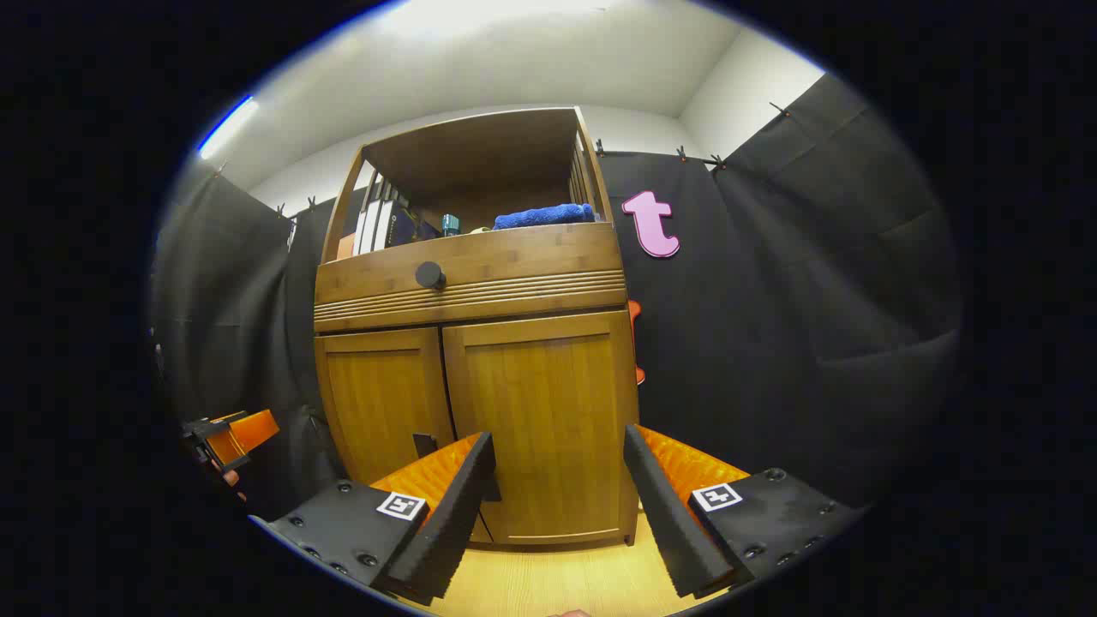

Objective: Open the right door of the double-door shoe cabinet with the right hand, and open the left door with the left hand.

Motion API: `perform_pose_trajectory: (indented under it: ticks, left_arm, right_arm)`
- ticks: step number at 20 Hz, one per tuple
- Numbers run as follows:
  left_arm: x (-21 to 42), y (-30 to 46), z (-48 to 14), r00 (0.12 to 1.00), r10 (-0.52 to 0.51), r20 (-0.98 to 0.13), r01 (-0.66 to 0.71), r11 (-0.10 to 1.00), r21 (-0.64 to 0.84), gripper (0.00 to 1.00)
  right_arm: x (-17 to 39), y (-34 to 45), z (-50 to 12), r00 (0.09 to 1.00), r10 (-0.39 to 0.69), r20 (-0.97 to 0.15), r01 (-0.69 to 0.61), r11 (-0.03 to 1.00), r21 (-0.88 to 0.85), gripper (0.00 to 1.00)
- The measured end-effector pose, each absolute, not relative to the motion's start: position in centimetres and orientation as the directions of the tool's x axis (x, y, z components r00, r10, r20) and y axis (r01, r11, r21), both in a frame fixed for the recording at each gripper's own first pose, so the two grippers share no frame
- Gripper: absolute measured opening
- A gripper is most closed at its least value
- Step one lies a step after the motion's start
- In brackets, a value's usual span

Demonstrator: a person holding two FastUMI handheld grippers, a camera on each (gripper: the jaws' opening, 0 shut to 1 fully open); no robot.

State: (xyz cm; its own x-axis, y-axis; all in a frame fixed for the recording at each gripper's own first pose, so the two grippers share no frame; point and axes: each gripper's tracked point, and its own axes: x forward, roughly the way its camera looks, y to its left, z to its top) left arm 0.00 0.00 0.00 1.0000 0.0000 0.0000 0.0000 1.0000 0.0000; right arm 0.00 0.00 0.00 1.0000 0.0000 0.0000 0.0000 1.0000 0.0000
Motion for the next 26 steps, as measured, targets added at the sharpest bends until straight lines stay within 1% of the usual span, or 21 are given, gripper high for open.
perform_pose_trajectory:
  ticks: [1,2,3,4,8,9,11,12,13,17,18,19,20,21,22,23,24,25,26]
  left_arm:
    - [0.1,0.4,-0.3,1.000,0.004,-0.007,-0.004,1.000,0.002,0.92]
    - [0.3,0.7,-0.6,1.000,0.009,-0.010,-0.009,1.000,0.008,0.92]
    - [0.4,1.0,-0.6,1.000,0.014,-0.010,-0.013,1.000,0.015,0.94]
    - [0.6,1.2,-0.7,1.000,0.016,-0.011,-0.015,1.000,0.021,0.95]
    - [0.7,1.2,-0.4,1.000,0.016,0.005,-0.017,0.998,0.060,0.94]
    - [0.7,1.0,-0.3,1.000,0.013,0.011,-0.014,0.998,0.065,0.91]
    - [0.7,0.5,0.0,1.000,-0.003,0.021,0.002,0.998,0.069,0.92]
    - [0.7,0.5,0.0,1.000,-0.005,0.022,0.004,0.997,0.072,0.95]
    - [0.7,0.6,-0.1,1.000,-0.002,0.022,0.001,0.997,0.074,0.92]
    - [0.6,0.6,0.2,1.000,0.000,0.025,-0.002,0.997,0.073,0.92]
    - [0.6,0.7,0.2,1.000,0.003,0.020,-0.004,0.997,0.078,0.95]
    - [0.5,0.7,0.3,1.000,0.005,0.022,-0.007,0.996,0.085,0.92]
    - [0.5,0.7,0.6,1.000,0.006,0.030,-0.009,0.996,0.089,0.92]
    - [0.3,0.8,0.9,0.999,0.008,0.037,-0.012,0.996,0.091,0.95]
    - [0.4,0.7,1.0,0.999,0.007,0.040,-0.011,0.996,0.092,0.92]
    - [0.3,0.6,1.1,0.999,0.006,0.042,-0.010,0.995,0.095,0.95]
    - [0.1,0.6,1.1,0.999,0.006,0.043,-0.011,0.995,0.098,0.92]
    - [0.1,0.8,1.2,0.999,0.010,0.045,-0.014,0.995,0.100,0.95]
    - [0.0,1.0,1.2,0.999,0.012,0.046,-0.017,0.995,0.100,0.95]
  right_arm:
    - [0.1,0.1,-0.2,1.000,-0.002,-0.004,0.002,1.000,0.001,0.98]
    - [0.1,0.1,-0.2,1.000,-0.007,-0.002,0.007,1.000,0.003,0.98]
    - [0.3,0.2,-0.2,1.000,-0.011,-0.001,0.011,1.000,0.006,0.98]
    - [0.3,0.2,-0.4,1.000,-0.014,-0.003,0.014,1.000,0.007,0.98]
    - [0.4,0.1,-0.3,1.000,-0.022,-0.001,0.022,1.000,0.017,0.98]
    - [0.4,0.1,-0.3,1.000,-0.023,0.001,0.023,1.000,0.018,0.98]
    - [0.4,0.1,-0.1,1.000,-0.029,0.008,0.029,0.999,0.016,0.98]
    - [0.4,0.1,0.0,0.999,-0.032,0.014,0.031,0.999,0.014,0.98]
    - [0.4,0.1,0.1,0.999,-0.033,0.018,0.033,0.999,0.013,0.98]
    - [0.2,0.3,0.2,0.999,-0.029,0.020,0.028,1.000,0.012,0.98]
    - [0.2,0.3,0.1,0.999,-0.028,0.019,0.028,1.000,0.014,0.98]
    - [0.2,0.3,0.1,0.999,-0.029,0.019,0.029,0.999,0.015,0.97]
    - [0.2,0.3,0.1,0.999,-0.031,0.018,0.031,0.999,0.015,0.97]
    - [0.1,0.3,0.1,0.999,-0.030,0.019,0.030,0.999,0.015,0.97]
    - [0.1,0.4,0.1,0.999,-0.029,0.020,0.028,0.999,0.016,0.97]
    - [0.2,0.5,0.1,0.999,-0.025,0.019,0.025,1.000,0.017,0.97]
    - [0.2,0.7,0.0,1.000,-0.019,0.018,0.018,1.000,0.017,0.97]
    - [0.4,0.9,0.0,1.000,-0.012,0.015,0.012,1.000,0.017,0.98]
    - [0.5,1.2,0.0,1.000,-0.002,0.015,0.002,1.000,0.016,0.98]
